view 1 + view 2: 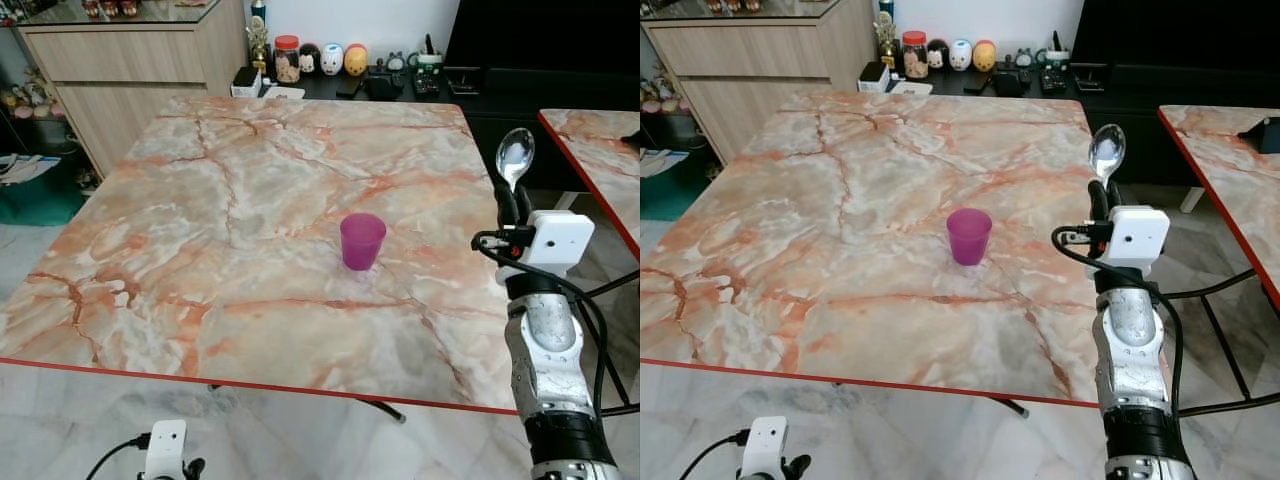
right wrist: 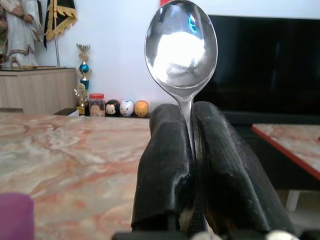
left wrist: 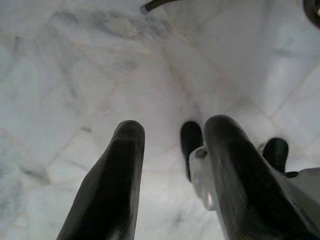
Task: Setting the table
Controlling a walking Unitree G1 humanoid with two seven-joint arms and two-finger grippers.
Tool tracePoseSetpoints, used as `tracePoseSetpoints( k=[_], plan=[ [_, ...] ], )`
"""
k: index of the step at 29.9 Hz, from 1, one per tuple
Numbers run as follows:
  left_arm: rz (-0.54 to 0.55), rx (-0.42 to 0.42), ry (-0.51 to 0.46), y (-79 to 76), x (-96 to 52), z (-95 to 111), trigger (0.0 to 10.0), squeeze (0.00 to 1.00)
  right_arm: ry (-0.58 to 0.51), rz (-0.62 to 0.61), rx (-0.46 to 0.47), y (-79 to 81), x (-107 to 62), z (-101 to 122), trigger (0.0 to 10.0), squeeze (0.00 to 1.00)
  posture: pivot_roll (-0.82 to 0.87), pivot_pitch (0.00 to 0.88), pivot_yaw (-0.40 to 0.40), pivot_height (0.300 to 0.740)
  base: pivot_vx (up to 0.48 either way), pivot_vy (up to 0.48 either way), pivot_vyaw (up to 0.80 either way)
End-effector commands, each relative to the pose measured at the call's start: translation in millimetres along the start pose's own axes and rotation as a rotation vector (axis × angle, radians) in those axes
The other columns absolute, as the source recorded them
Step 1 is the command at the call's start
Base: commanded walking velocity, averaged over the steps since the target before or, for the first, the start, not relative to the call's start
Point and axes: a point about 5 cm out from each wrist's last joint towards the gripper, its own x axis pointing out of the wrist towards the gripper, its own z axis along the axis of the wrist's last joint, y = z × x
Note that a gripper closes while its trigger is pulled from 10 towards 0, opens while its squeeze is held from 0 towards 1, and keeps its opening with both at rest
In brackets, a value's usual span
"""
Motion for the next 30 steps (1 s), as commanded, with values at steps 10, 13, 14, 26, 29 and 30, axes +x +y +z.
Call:
tracePoseSetpoints(
  k=[10,13,14,26,29,30],
  plan=[
    [0.028,0.009,0.036,11.6,-5.1,-17,10.0,0.0,0.019,0.005,0.01,4.9,-7.1,-5,10.0,0.0,-0.06,0.0,0.004,0.74,0.0,0.0,0.0],
    [0.035,0.0,0.039,12.3,-5.8,-20,10.0,0.0,0.019,0.004,0.015,5.7,-3.7,-5,10.0,0.0,-0.06,0.0,0.0,0.74,0.0,0.0,0.0],
    [0.035,0.0,0.039,12.3,-5.8,-20,10.0,0.0,0.019,0.004,0.015,5.7,-3.7,-5,10.0,0.0,-0.06,0.0,0.0,0.74,0.0,0.0,0.0],
    [0.044,0.015,0.035,13.2,-7.1,-23,10.0,0.0,-0.001,0.008,0.007,3.8,0.5,0,10.0,0.0,-0.06,0.0,-0.009,0.74,0.0,-0.131,0.0],
    [0.044,0.02,0.034,12.8,-7.2,-24,10.0,0.0,-0.006,0.009,0.001,2.6,0.7,2,10.0,0.0,-0.06,0.0,-0.012,0.74,0.0,-0.295,0.0],
    [0.044,0.02,0.034,12.8,-7.2,-24,10.0,0.0,-0.006,0.009,0.001,2.6,0.7,2,10.0,0.0,-0.06,0.0,-0.012,0.74,0.0,-0.296,0.0]
  ],
)
